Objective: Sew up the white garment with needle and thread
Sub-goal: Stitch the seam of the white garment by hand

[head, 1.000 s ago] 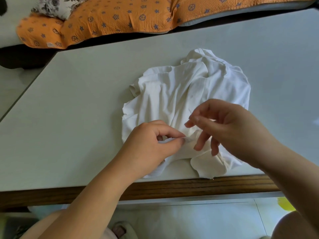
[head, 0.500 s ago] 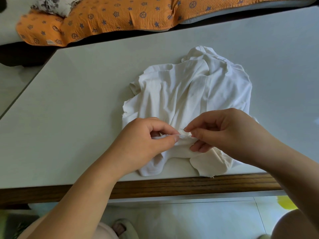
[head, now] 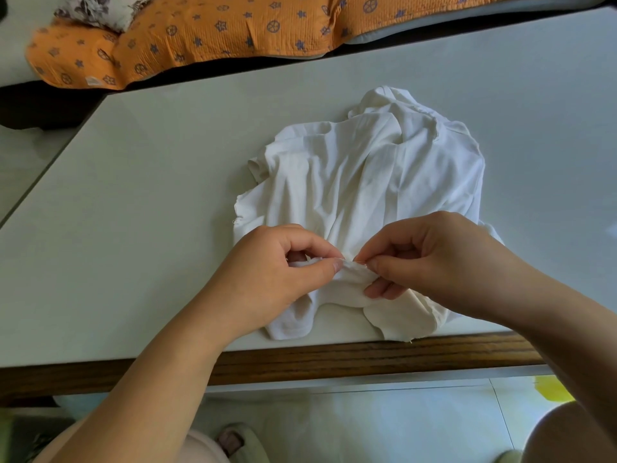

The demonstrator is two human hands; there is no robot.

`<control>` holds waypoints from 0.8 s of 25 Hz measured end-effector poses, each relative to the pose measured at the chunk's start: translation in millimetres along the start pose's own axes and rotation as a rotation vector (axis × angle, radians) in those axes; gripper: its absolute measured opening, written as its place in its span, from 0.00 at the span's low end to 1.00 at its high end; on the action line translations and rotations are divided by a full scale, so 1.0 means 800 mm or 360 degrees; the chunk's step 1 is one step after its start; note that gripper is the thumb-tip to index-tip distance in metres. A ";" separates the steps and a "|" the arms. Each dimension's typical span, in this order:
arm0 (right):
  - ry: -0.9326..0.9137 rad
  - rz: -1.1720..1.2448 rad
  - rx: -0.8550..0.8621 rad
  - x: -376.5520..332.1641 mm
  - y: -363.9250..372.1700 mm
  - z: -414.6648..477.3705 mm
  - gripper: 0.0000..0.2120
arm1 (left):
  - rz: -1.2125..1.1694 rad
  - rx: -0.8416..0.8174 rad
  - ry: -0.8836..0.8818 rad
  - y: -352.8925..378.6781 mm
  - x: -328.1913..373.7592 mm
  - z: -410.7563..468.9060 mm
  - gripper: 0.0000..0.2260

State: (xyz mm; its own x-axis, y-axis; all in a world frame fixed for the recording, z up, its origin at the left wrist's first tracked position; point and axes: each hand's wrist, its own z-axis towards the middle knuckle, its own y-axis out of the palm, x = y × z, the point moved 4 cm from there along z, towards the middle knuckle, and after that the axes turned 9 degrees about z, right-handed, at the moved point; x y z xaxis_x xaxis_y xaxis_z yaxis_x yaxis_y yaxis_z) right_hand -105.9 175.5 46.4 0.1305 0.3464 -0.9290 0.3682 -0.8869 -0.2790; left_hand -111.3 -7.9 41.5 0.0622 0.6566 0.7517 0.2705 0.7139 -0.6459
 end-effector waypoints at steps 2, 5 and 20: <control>-0.0010 -0.0006 -0.0003 0.001 0.001 0.000 0.09 | -0.0006 0.0004 -0.0003 0.000 0.000 0.001 0.02; -0.0024 -0.0002 -0.0006 0.001 0.001 0.002 0.09 | -0.0006 -0.0006 -0.0015 0.001 0.000 0.002 0.03; 0.0048 0.0403 -0.0138 0.002 0.005 0.002 0.07 | -0.0327 -0.0198 -0.0052 0.000 -0.006 0.003 0.10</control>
State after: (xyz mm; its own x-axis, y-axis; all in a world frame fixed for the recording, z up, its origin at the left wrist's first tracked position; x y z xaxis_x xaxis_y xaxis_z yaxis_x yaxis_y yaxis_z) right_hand -105.8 172.4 43.3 0.2551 0.1269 -0.9586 0.3977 -0.9174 -0.0157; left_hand -113.5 -10.5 37.6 -0.0371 0.5097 0.8595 0.3904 0.7992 -0.4571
